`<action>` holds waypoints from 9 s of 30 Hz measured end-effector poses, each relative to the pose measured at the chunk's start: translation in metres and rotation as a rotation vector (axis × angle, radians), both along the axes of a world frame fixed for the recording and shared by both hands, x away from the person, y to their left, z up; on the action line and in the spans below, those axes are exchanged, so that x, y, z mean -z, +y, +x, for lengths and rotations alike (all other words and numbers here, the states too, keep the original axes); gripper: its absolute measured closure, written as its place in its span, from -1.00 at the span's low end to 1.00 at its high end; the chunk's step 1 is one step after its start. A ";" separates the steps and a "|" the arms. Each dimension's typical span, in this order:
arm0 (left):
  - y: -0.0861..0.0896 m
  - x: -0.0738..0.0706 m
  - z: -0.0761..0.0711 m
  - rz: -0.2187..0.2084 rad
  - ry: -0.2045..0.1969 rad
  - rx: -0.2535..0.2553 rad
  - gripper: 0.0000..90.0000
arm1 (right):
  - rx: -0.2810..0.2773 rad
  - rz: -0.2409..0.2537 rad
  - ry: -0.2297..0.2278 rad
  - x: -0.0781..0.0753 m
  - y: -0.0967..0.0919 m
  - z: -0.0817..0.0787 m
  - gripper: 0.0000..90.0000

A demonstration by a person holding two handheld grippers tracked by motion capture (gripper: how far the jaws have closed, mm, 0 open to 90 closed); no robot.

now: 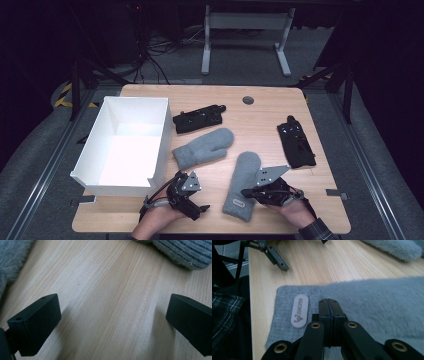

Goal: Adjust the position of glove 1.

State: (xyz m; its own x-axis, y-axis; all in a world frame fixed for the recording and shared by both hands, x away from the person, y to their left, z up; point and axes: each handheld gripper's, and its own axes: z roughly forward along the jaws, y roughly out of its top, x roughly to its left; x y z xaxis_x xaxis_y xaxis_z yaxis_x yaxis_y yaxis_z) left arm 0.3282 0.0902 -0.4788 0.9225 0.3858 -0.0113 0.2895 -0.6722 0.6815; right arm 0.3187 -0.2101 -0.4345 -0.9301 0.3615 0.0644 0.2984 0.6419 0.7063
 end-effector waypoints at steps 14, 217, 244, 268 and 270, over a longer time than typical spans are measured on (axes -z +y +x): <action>0.000 0.000 0.000 -0.001 0.000 -0.001 -0.99 | -0.015 -0.021 0.019 0.008 -0.007 -0.020 1.00; -0.069 -0.102 0.043 -0.005 0.078 -0.182 -0.11 | 0.375 -0.038 -0.083 0.037 -0.104 0.000 -0.88; -0.060 -0.087 0.017 0.026 0.129 -0.136 0.75 | 0.376 -0.038 -0.083 0.037 -0.104 0.000 -0.88; -0.065 -0.094 0.010 -0.041 0.116 -0.131 0.00 | 0.402 -0.046 -0.067 0.026 -0.104 -0.001 -0.25; -0.060 -0.096 0.014 -0.059 0.115 -0.138 -0.05 | 0.398 -0.017 -0.064 0.022 -0.104 -0.001 -0.03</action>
